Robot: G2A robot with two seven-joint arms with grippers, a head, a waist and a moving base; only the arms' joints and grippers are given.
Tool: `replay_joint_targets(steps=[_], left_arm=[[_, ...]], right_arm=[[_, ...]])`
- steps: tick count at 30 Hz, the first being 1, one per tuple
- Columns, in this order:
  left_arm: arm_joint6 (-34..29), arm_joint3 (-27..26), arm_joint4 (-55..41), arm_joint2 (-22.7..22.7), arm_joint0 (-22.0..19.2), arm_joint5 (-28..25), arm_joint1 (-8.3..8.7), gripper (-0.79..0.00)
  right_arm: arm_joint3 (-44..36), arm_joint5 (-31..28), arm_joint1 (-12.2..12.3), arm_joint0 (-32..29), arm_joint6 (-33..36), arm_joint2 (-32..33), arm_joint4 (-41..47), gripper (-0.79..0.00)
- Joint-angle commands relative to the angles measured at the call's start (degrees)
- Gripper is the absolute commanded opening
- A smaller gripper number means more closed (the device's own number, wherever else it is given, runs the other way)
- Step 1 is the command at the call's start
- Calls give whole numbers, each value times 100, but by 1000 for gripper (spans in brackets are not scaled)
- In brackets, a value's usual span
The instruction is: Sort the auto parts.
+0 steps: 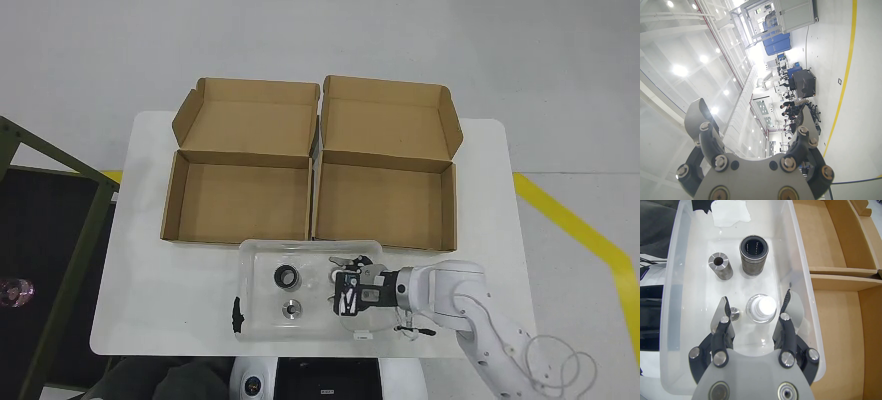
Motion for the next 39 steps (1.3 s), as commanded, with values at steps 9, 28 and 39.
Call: replay_joint_targets(steps=[9,28,39], left_arm=[[0,0,0,0,0,0,0,0],[0,0,0,0,0,0,0,0],[0,0,0,0,0,0,0,0]], right_arm=[[180,147,16,127,-19,-157,-55,-551],[-121,133,69,282,-535,-107,665,-785],[-319,142,88,465,-1083,-42,938,-785]])
